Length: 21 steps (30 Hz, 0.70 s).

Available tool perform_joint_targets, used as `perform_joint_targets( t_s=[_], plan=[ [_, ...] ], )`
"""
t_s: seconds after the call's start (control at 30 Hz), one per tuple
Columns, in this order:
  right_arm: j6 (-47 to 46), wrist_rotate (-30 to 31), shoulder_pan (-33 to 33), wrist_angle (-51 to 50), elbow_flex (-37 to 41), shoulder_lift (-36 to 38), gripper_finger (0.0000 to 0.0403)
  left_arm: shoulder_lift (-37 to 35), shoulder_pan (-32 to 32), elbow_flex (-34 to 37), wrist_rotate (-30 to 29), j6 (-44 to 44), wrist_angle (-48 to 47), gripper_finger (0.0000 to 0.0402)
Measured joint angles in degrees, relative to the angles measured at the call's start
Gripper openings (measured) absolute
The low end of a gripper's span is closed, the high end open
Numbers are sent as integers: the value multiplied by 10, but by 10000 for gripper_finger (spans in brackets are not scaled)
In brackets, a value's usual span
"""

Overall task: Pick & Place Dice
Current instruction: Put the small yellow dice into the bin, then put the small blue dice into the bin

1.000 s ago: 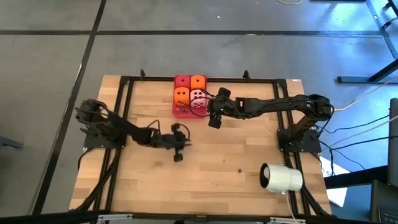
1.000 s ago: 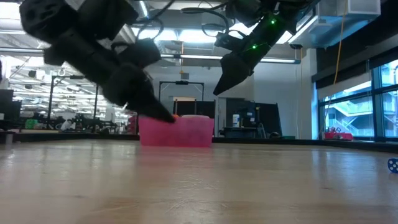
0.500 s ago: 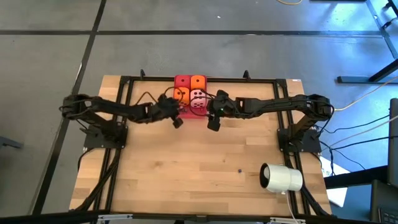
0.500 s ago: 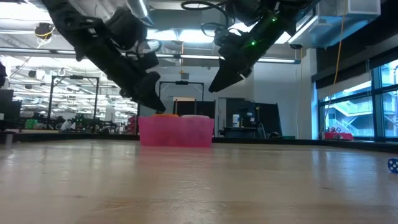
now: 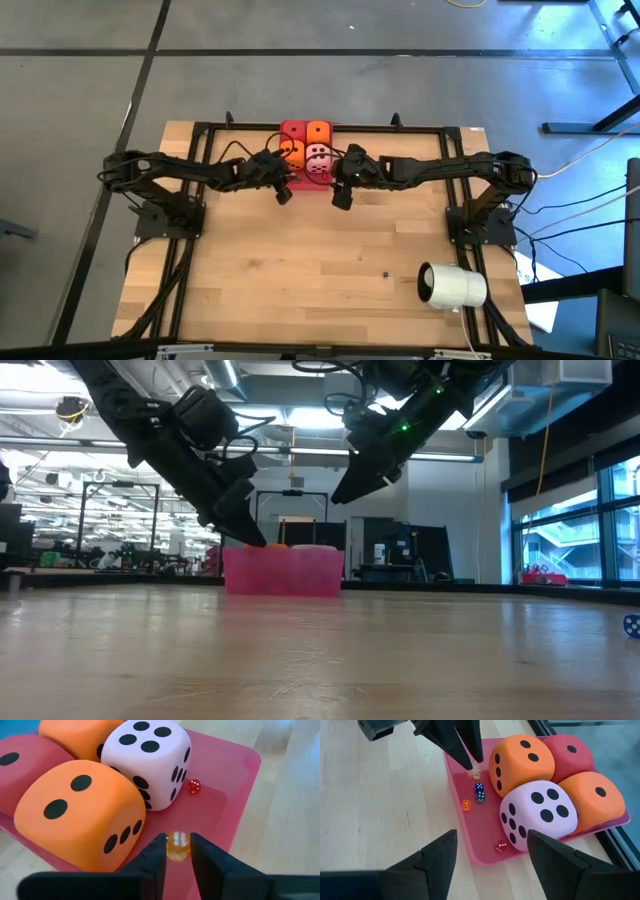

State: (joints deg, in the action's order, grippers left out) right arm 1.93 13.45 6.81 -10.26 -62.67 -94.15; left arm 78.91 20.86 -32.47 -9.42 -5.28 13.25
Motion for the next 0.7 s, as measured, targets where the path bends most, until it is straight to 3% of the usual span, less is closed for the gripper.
perform_joint_targets(
  t_s=[0.37, 0.53, 0.7],
  plan=[
    [0, 0, 0, 0, 0, 0, 241, 0, -6, 0, -11, -8, 1, 142],
    [4, -1, 0, -1, 0, 0, 241, -4, -23, 0, 24, -16, 57, 147],
    [9, -85, -13, -37, 0, 0, 241, -5, -51, -1, 82, 2, 109, 135]
  ],
)
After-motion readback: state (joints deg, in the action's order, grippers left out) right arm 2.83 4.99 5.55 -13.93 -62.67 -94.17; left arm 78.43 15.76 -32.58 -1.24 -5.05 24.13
